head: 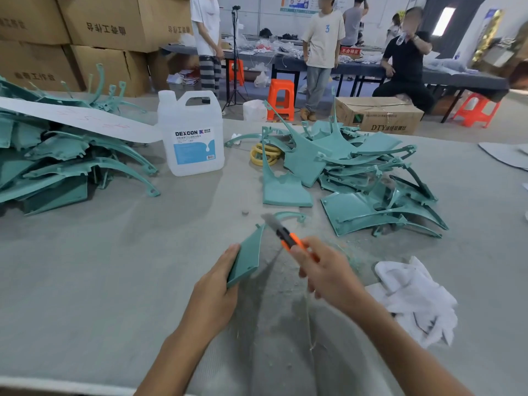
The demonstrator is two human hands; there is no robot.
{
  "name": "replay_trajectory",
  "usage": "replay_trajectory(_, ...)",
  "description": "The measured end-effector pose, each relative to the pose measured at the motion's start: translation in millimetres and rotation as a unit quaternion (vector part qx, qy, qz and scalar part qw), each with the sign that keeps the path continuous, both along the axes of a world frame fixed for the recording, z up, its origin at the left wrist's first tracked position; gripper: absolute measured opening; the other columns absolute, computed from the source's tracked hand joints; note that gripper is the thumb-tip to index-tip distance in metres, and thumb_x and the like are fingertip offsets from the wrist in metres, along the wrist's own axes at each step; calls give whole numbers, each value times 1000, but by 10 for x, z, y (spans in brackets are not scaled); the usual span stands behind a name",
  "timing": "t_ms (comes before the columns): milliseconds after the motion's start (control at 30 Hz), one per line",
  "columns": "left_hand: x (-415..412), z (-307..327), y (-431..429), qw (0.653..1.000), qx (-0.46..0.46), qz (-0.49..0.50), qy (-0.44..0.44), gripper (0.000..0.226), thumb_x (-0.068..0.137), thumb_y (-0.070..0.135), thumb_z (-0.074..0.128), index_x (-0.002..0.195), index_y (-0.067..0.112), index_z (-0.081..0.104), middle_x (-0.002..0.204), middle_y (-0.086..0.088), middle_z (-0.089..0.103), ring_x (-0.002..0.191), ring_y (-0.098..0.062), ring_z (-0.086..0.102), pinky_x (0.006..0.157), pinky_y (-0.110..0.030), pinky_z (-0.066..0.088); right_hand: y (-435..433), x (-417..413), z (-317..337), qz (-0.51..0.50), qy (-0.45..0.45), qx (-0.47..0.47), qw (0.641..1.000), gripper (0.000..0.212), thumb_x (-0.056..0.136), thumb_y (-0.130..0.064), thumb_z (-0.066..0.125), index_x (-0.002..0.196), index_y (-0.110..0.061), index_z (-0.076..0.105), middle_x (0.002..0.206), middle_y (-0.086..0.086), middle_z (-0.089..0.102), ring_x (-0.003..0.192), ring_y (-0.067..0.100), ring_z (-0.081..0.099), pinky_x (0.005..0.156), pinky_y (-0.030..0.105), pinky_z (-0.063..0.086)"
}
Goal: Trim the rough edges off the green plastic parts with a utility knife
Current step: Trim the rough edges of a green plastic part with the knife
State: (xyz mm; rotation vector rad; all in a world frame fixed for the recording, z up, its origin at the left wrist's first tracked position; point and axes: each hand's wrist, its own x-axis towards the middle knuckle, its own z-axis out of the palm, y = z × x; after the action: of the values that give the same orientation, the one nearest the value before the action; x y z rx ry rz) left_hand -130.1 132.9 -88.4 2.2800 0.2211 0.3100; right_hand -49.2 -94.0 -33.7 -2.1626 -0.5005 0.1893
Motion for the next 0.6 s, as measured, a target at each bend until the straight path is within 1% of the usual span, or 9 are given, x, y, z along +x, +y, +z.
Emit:
replay_trajectory(67,0,-2,-3,1000,-7,6,-1,61,99,15,56,154,35,37,155,16,41,140,-9,43,114,-25,36,46,-267,-34,43,12,30,999,20,95,-60,49,99,-44,59,76,0,68,50,9,59,44,27,49)
replay_trajectory(133,-1,1,-1,1000,-19,13,-2,60,99,15,55,153,37,38,152,16,45,137,-9,46,111,-27,40,69,-371,-63,53,10,49,997,18,97,-56,51,96,-41,59,76,6,66,50,10,56,47,39,49)
replay_trajectory(200,0,12,6,1000,-25,14,0,59,100,18,54,153,38,38,150,16,49,133,-10,51,107,-29,44,78,-380,-42,60,0,48,997,19,100,-52,52,95,-35,58,76,11,63,51,11,53,50,45,48)
replay_trajectory(333,4,22,22,999,-39,3,-3,56,101,23,53,152,42,38,145,17,54,129,-8,55,102,-34,48,82,-357,2,94,-15,20,995,31,95,-65,46,98,-37,58,76,8,62,52,12,53,52,44,48)
replay_trajectory(400,10,7,22,999,-37,8,-7,54,101,27,54,151,41,40,146,18,52,130,-8,54,104,-33,47,83,-274,-9,87,-38,-1,996,30,96,-66,44,95,-38,56,74,5,63,53,14,55,52,41,46)
replay_trajectory(467,15,-1,34,998,-60,22,-11,55,97,49,55,150,40,42,143,23,48,131,-5,51,107,-30,45,88,-92,-45,47,-70,-31,996,26,99,-61,45,90,-38,52,67,3,61,52,12,54,49,34,40)
replay_trajectory(533,28,-2,49,994,-105,36,-18,71,84,75,46,148,44,44,139,27,47,128,0,50,107,-25,44,109,157,-84,-10,-86,-101,991,28,102,-57,44,92,-31,52,65,-2,59,59,17,55,52,32,38)
replay_trajectory(567,39,-6,57,992,-116,39,-21,76,80,79,43,147,45,44,139,27,47,127,-1,53,107,-25,44,132,278,-102,-29,-87,-146,985,33,102,-57,43,94,-27,52,69,-3,59,63,20,56,53,33,37)
replay_trajectory(600,47,-13,59,992,-121,39,-22,76,78,80,42,147,47,44,141,25,49,125,-6,57,106,-30,47,152,380,-118,-40,-90,-179,979,36,102,-58,41,94,-25,52,72,-3,59,65,21,56,53,33,35)
